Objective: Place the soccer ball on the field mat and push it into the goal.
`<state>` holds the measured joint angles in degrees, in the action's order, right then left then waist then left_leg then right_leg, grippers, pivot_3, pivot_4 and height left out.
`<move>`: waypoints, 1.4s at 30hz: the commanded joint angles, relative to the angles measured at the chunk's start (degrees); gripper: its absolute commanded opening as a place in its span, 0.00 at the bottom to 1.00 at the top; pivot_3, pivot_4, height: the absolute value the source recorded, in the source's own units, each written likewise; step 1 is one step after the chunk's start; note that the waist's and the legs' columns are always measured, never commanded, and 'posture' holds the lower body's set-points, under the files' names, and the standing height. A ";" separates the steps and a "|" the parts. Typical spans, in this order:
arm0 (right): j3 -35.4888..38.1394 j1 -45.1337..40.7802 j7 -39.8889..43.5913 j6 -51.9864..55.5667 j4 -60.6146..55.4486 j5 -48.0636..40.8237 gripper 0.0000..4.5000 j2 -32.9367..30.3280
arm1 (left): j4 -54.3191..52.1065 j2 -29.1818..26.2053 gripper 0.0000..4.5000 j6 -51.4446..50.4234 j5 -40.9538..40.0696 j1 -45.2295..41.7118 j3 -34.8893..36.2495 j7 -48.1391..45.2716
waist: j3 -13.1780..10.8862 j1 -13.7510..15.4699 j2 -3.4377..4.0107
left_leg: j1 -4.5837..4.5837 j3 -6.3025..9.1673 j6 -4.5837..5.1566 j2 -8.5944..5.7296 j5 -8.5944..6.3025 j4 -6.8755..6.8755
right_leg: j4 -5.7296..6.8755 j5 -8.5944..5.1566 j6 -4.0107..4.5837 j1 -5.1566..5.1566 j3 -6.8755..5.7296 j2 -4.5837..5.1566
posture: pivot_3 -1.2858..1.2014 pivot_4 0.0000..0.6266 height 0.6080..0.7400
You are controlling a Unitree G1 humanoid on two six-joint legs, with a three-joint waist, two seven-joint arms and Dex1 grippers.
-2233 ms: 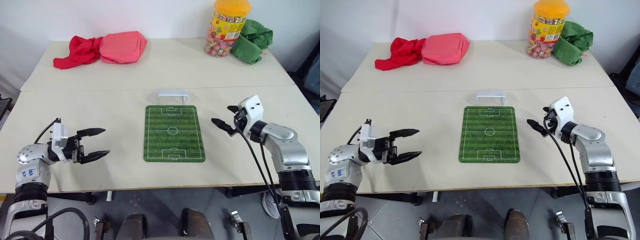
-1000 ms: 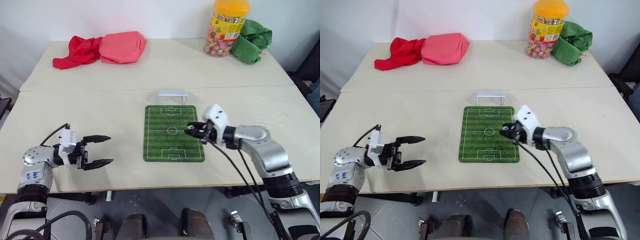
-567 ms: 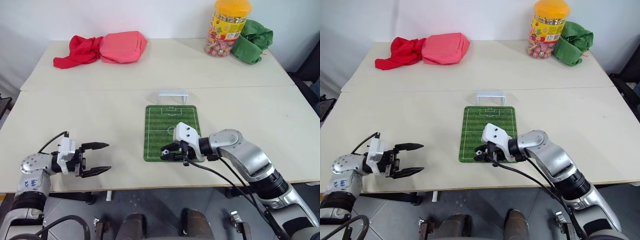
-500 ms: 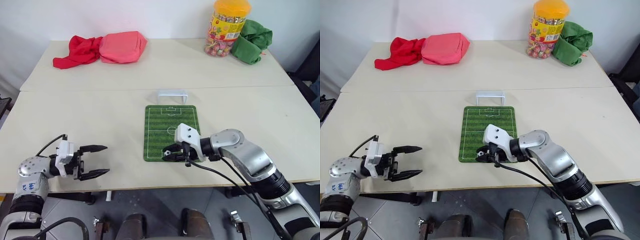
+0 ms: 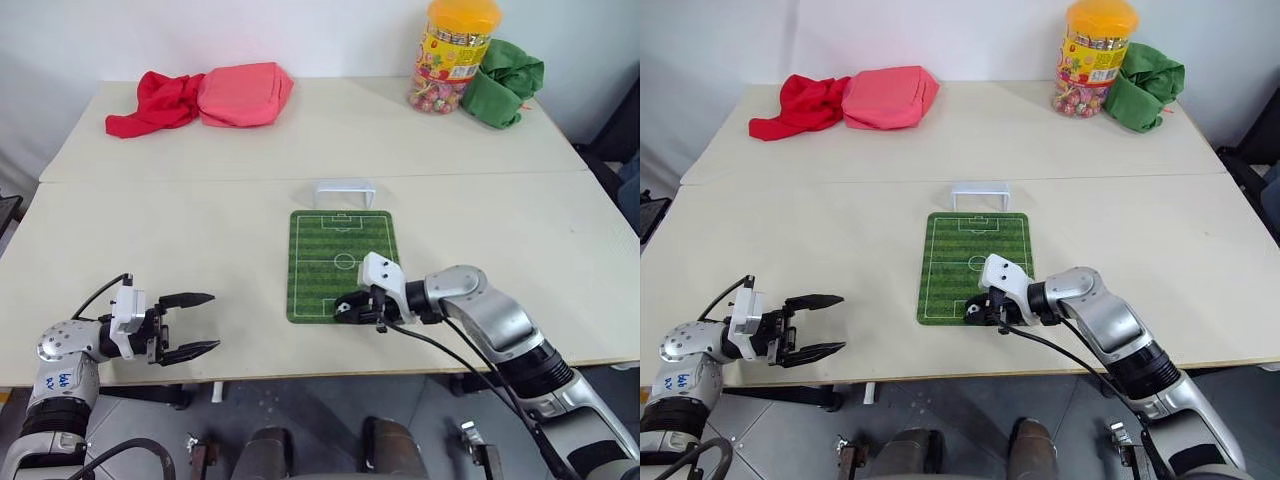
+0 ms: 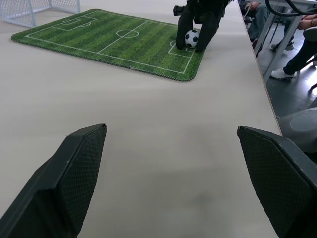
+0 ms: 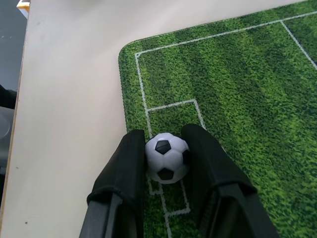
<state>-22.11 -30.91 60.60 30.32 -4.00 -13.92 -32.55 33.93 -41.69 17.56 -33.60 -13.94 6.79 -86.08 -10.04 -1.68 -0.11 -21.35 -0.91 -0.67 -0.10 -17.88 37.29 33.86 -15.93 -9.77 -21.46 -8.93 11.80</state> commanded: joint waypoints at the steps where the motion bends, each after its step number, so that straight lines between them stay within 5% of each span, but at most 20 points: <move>1: 0.94 0.44 -0.42 -1.09 0.49 0.56 0.19 0.73 | -1.34 -0.72 1.00 0.14 -0.20 0.01 1.61 -5.85 | 0.00 0.00 0.00 | 0.00 0.00 0.00 0.00 0.00 0.00 | 0.00 0.00 0.00 0.00 0.00 0.00 | 0.52 0.24 1.00; 7: 1.05 0.35 -0.10 -1.12 0.51 0.65 0.19 1.34 | -1.19 -0.72 1.00 0.00 -0.09 -0.48 1.63 -5.82 | 0.00 -0.01 0.00 | 0.01 0.00 0.00 0.02 0.00 0.01 | 0.01 0.00 0.00 0.00 0.00 -0.01 | 0.52 0.24 1.00; 8: 1.05 0.40 0.01 -1.22 0.35 0.60 0.35 1.31 | -1.15 -0.71 1.00 -0.04 -0.09 -0.63 1.62 -5.83 | 0.00 0.00 0.00 | 0.01 0.00 -0.01 0.02 0.00 0.01 | 0.01 0.00 0.00 0.00 0.00 -0.01 | 0.52 0.24 1.00; 11: 1.43 0.58 -0.30 -1.88 -0.06 0.72 0.55 1.33 | -0.91 -0.69 1.00 -0.08 0.00 -1.07 1.62 -5.77 | 0.00 0.04 0.00 | 0.01 0.00 -0.01 0.02 0.00 0.02 | 0.01 0.00 0.00 0.01 0.00 -0.02 | 0.52 0.24 1.00; 30: 5.25 -3.57 0.85 0.80 -7.23 -2.21 0.55 0.57 | 1.38 0.76 1.00 0.28 0.87 -4.20 0.99 -5.98 | 0.00 0.08 -0.01 | 0.01 0.00 -0.01 0.02 -0.01 0.01 | 0.01 0.01 0.01 0.01 0.00 -0.02 | 0.52 0.24 1.00; 38: 4.41 1.80 1.49 3.77 -16.39 -2.84 0.05 -3.52 | 2.51 0.82 1.00 0.93 0.55 -5.38 -0.19 -6.42 | 0.00 0.26 -0.03 | -0.01 0.00 -0.02 0.02 -0.01 0.01 | -0.01 0.01 0.01 0.01 -0.01 -0.02 | 0.52 0.24 1.00; 42: 3.34 4.24 1.57 2.75 -17.18 -1.98 0.01 -4.28 | 2.68 0.83 1.00 0.99 0.43 -5.66 -0.52 -6.42 | 0.00 0.20 -0.04 | -0.01 -0.01 0.00 0.01 -0.03 0.05 | 0.00 0.01 0.01 0.02 0.00 -0.01 | 0.52 0.24 1.00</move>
<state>-18.71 -26.61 61.84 33.81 -18.78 -15.67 -36.27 36.84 -40.46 17.78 -32.76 -18.99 6.10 -86.08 -10.04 -1.49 -0.15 -21.36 -0.93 -0.67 -0.08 -17.90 37.35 33.87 -15.93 -9.76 -21.45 -8.93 11.78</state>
